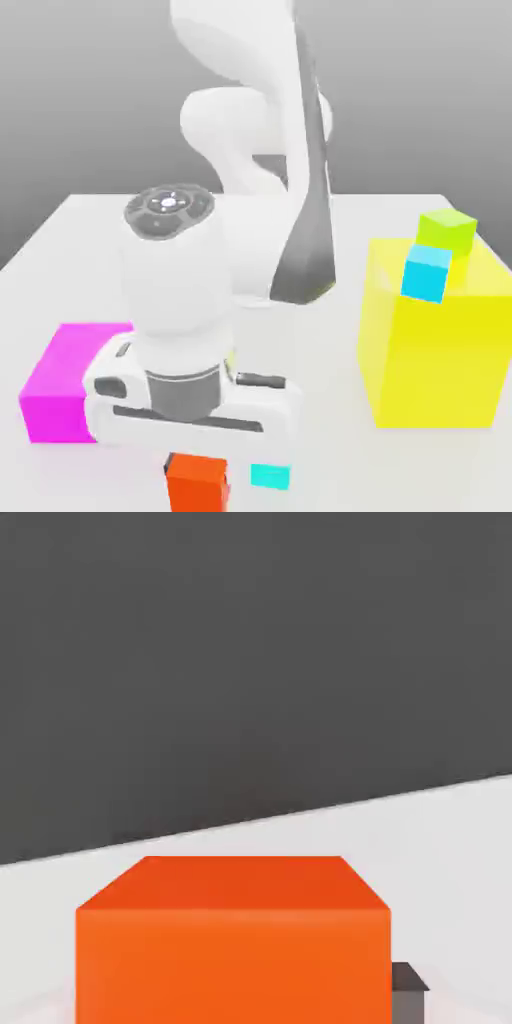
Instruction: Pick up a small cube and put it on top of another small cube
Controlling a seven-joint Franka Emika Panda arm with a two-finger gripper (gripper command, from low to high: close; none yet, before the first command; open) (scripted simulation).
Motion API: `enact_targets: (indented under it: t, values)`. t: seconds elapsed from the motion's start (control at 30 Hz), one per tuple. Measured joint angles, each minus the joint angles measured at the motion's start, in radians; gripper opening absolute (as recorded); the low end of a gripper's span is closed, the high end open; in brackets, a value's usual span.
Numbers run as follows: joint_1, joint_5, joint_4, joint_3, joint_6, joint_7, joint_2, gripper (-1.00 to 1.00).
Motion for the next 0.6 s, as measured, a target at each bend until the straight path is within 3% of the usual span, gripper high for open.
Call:
enact_targets:
  t: [0.3, 0.47, 0.5, 0.6]
  values:
    - [0.099, -0.097, -0.213, 0.016, 0.015, 0.392, -0.203, -1.0]
    - [0.101, -0.094, -0.223, 0.018, 0.158, 0.416, -0.071, -1.0]
    - [0.099, -0.09, -0.223, 0.021, 0.181, 0.413, -0.047, 1.0]
    - [0.099, -0.09, -0.223, 0.021, 0.181, 0.413, -0.047, 1.0]
